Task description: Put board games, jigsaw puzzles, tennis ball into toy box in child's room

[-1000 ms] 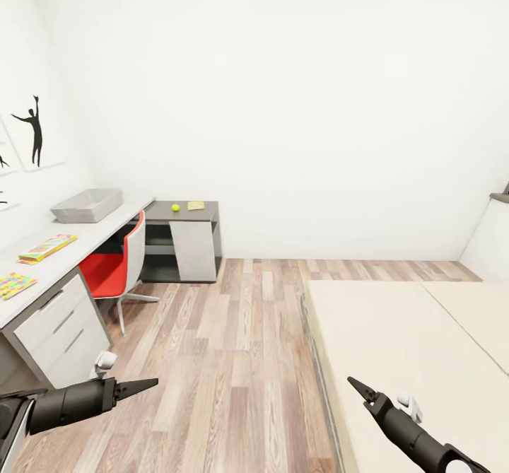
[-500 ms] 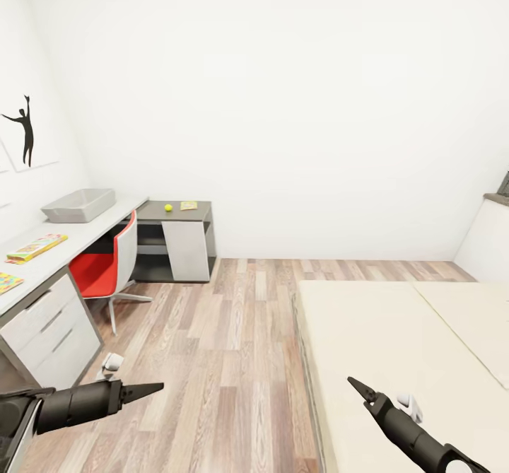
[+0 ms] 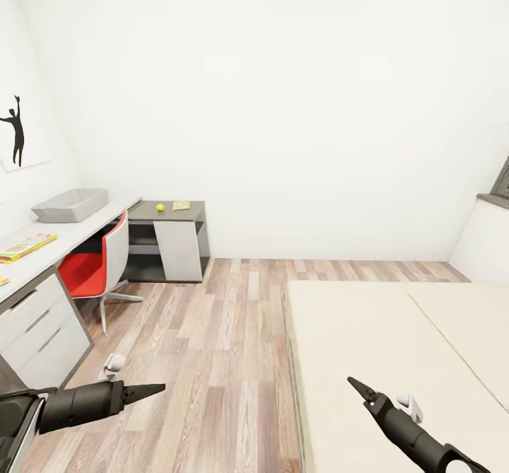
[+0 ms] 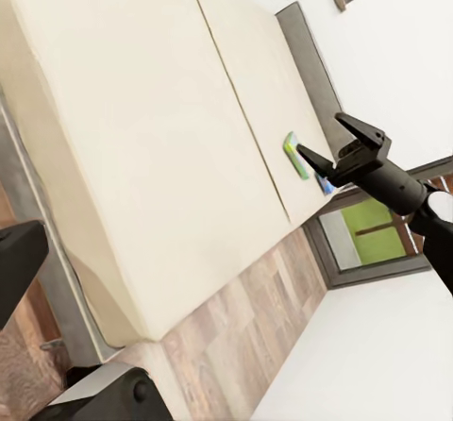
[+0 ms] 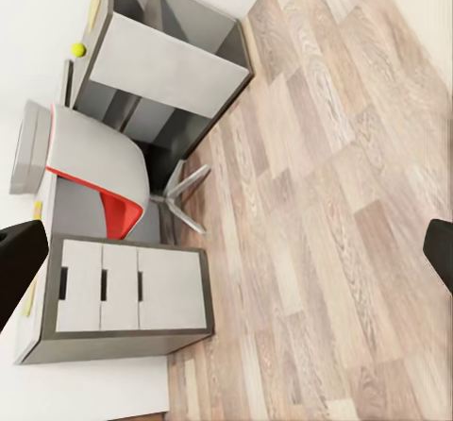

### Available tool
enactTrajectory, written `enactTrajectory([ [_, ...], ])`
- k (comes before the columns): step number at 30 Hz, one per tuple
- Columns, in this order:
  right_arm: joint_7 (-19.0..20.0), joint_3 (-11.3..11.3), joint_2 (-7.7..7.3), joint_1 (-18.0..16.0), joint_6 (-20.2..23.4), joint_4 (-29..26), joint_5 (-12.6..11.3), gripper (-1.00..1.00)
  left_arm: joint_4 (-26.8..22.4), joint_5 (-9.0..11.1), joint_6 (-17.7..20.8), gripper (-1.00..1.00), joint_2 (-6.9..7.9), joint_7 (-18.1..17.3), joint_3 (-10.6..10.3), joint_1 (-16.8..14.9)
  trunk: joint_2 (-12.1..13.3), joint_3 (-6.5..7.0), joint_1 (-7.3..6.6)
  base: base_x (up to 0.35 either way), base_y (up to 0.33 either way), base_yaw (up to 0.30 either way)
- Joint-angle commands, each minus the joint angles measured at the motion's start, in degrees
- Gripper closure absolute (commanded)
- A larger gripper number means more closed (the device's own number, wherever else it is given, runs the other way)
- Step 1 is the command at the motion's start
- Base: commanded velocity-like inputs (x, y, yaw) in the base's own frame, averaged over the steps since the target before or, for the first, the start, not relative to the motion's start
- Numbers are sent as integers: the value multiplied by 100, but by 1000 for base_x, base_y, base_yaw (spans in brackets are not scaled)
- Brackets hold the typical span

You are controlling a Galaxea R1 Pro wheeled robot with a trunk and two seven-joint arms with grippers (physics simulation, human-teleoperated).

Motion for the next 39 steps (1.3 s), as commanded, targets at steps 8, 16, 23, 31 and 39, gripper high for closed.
enactTrajectory([
  [8,10,-11,2,-6,42,-1,-20,-100,-3,-7,64,-100,2,-20,1,-5,-14,-14,4,0,-221,0],
  [16,10,-11,2,-6,41,-1,-20,-100,-3,-7,64,-100,1,-19,0,-5,-14,-14,4,0,-221,0],
  [23,10,-11,2,-6,42,-1,-19,-100,-3,-7,61,-100,0,-19,0,-5,-14,-14,4,0,-221,0],
  [31,10,-11,2,-6,41,3,-22,-100,-3,-5,62,-100,3,-19,1,-5,-14,-9,4,0,-140,-15],
  [39,10,-11,2,-6,40,3,-21,-100,-3,-2,62,-100,2,-19,2,-5,-14,9,4,0,-23,-80],
])
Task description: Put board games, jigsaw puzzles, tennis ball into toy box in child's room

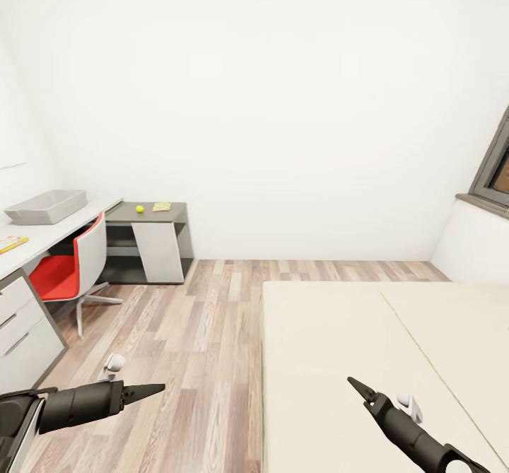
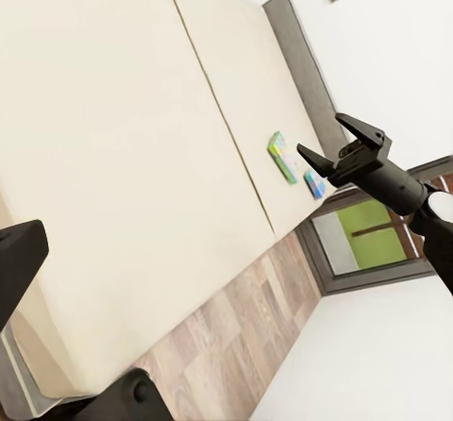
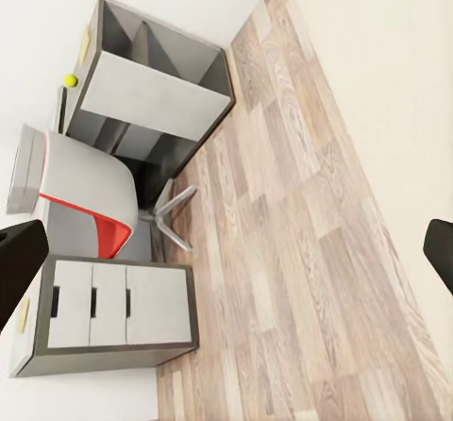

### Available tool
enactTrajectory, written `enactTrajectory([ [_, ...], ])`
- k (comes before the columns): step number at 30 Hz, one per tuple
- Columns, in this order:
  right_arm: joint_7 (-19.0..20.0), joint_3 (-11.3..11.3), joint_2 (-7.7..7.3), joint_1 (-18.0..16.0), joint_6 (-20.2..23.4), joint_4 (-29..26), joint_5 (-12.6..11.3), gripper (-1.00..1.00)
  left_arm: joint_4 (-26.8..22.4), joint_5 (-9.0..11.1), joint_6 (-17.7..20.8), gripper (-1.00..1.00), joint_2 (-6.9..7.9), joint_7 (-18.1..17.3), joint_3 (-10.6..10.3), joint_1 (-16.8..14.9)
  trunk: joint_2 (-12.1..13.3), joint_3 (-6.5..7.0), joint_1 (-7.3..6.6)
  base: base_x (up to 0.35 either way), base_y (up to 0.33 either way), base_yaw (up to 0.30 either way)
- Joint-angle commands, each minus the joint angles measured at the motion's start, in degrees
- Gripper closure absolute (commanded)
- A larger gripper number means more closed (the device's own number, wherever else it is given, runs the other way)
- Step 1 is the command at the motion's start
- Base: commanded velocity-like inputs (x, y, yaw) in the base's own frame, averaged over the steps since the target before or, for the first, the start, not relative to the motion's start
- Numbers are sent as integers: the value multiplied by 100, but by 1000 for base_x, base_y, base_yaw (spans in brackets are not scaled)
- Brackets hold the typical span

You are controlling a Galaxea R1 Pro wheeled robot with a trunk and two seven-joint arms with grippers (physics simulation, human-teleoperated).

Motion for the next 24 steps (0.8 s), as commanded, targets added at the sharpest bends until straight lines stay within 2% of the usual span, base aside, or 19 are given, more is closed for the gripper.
enactTrajectory([
  [1,9,-11,1,-6,43,-1,-19,-100,-2,-7,59,-100,0,-26,2,-5,-13,-12,4,0,-7,-33],
  [18,9,-11,1,-6,43,0,-15,-100,-2,-9,60,-100,0,-26,1,-5,-13,-9,4,0,-2,-7],
  [24,9,-11,1,-6,42,-1,-15,-100,-2,-11,60,-100,2,-26,0,-5,-13,-9,4,0,-88,0],
])
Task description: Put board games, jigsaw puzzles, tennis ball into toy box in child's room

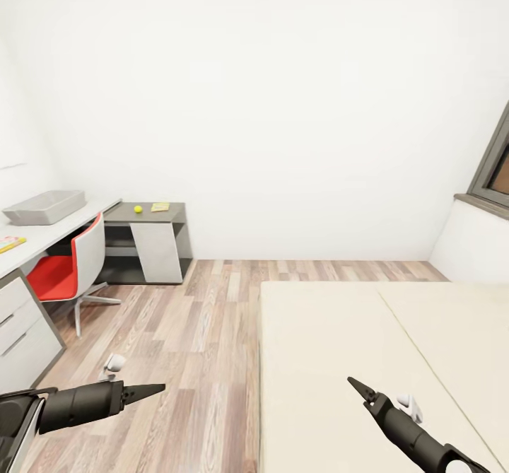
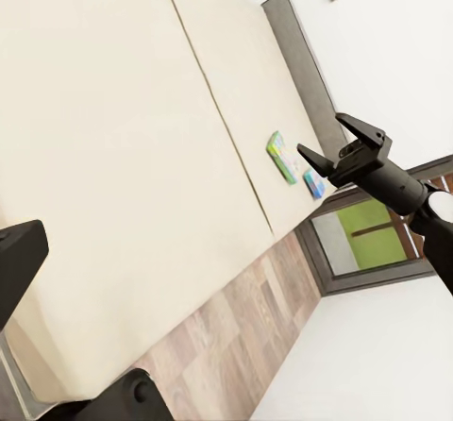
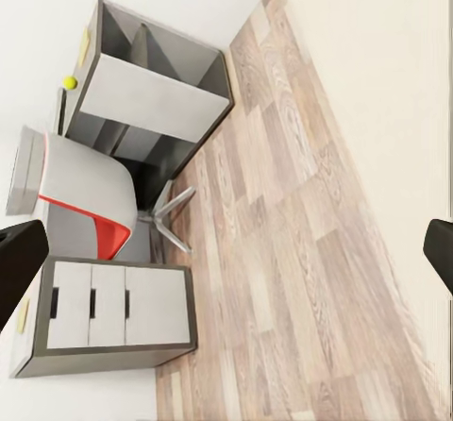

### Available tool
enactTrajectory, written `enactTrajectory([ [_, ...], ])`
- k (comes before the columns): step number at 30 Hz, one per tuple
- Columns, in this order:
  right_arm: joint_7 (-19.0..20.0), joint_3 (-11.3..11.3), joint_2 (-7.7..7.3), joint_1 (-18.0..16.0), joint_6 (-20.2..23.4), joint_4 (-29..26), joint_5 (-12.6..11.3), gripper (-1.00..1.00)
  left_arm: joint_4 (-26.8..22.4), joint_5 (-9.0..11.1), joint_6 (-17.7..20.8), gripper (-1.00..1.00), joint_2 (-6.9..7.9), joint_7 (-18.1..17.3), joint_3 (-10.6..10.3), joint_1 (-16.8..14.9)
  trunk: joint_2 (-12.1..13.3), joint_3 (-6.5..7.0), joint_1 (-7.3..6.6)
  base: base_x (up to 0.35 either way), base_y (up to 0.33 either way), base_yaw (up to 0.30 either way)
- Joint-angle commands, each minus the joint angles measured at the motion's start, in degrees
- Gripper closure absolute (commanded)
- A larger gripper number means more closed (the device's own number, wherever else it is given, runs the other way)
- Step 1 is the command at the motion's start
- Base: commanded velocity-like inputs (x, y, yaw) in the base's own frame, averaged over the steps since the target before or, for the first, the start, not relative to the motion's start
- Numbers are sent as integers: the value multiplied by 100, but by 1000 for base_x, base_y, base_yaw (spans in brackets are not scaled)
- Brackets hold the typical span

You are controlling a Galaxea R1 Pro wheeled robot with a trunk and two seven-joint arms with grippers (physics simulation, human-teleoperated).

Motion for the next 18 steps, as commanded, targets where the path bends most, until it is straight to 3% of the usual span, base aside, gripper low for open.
enactTrajectory([
  [1,9,-11,2,-6,43,-1,-18,-100,-2,-7,61,-100,2,-26,2,-5,-14,-14,4,0,-154,0],
  [18,9,-11,2,-6,43,-1,-18,-100,-2,-7,63,-100,-3,-26,2,-5,-14,-14,4,0,-200,0],
])
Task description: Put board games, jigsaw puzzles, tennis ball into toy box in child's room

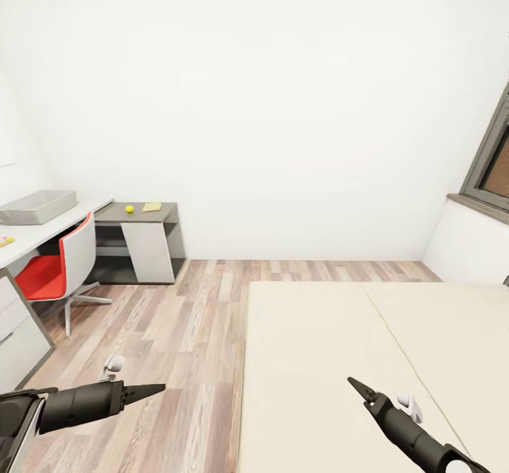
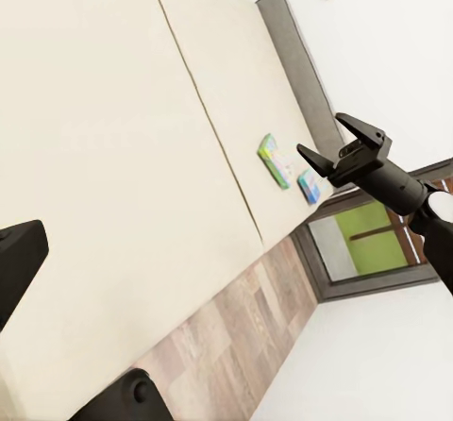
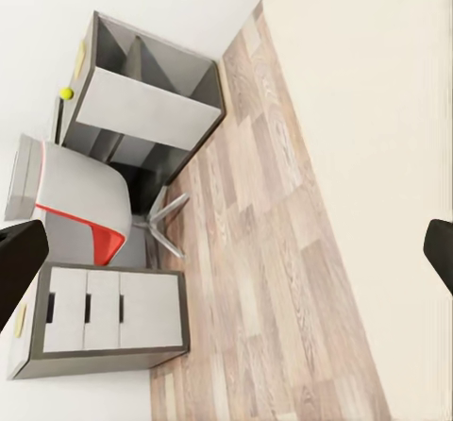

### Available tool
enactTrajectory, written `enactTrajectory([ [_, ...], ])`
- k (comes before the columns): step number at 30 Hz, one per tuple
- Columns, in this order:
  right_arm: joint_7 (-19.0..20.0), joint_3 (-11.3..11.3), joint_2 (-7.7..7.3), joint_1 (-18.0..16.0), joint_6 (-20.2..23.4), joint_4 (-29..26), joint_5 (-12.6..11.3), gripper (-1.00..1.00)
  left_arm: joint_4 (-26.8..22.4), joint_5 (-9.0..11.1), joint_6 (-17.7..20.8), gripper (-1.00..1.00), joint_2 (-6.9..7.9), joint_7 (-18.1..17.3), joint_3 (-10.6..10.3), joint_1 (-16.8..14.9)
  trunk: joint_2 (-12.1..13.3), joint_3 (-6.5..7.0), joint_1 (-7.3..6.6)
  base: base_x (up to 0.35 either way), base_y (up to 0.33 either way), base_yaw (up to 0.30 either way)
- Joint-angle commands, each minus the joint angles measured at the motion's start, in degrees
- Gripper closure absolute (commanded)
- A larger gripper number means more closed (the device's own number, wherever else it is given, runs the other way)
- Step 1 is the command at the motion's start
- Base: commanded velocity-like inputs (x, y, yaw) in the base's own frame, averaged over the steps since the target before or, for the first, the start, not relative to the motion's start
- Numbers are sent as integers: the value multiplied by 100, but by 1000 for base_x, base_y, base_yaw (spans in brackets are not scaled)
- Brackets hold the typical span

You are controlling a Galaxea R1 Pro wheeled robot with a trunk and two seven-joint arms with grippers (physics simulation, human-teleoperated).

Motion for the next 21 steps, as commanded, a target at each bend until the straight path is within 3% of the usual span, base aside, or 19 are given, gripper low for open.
enactTrajectory([
  [1,10,-11,2,-6,42,0,-18,-100,-3,-7,61,-100,1,-25,2,-5,-14,-14,4,0,-213,0],
  [21,10,-11,2,-6,42,-1,-19,-100,-3,-5,58,-100,0,-25,2,-5,-14,-14,4,0,-214,0],
])
